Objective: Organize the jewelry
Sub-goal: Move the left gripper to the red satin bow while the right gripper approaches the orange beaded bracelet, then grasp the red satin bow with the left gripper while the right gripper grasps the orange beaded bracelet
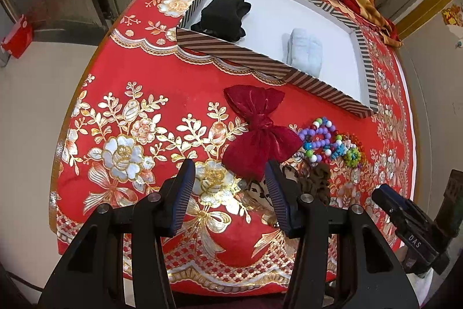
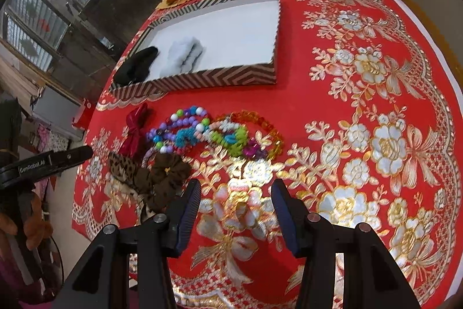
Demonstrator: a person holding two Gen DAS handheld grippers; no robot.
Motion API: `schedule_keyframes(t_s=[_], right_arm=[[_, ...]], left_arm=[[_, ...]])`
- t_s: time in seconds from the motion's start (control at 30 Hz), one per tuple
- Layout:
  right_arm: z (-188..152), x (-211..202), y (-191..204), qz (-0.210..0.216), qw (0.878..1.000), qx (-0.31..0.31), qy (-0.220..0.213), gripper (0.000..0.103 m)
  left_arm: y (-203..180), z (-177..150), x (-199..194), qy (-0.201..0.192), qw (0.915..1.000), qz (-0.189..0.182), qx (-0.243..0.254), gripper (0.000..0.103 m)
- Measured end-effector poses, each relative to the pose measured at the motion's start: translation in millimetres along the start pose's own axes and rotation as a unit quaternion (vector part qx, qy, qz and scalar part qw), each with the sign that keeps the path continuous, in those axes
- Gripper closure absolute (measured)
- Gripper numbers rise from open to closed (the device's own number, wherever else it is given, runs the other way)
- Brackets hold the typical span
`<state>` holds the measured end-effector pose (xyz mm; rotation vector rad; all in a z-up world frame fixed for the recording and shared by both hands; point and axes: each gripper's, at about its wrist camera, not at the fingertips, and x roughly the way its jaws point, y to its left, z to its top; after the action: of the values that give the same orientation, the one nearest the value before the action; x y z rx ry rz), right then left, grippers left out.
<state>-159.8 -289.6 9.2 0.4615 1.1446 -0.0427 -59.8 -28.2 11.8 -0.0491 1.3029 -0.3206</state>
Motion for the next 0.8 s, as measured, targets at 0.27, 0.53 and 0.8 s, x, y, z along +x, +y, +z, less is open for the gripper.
schedule_keyframes(t_s=[0.27, 0.53, 0.8], right_arm=[[19.6, 4.3, -8.1, -0.029, 0.999, -0.010, -0.012, 0.060], [26.6, 15.7, -10.5, -0.040, 0.999, -0.014, -0.003, 0.060], [39.8, 32.7, -9.3, -0.065, 0.997, -0.032, 0.003, 0.060]], left_arm=[[3.6, 5.7, 8.5, 0.012, 0.9999, 0.001, -0.008, 0.053], [0.2, 17.0, 16.6, 0.021, 0.9997, -0.006, -0.012, 0.053], [-11.6, 34.3, 38.8, 0.036, 0.9992, -0.005, -0.017, 0.053]])
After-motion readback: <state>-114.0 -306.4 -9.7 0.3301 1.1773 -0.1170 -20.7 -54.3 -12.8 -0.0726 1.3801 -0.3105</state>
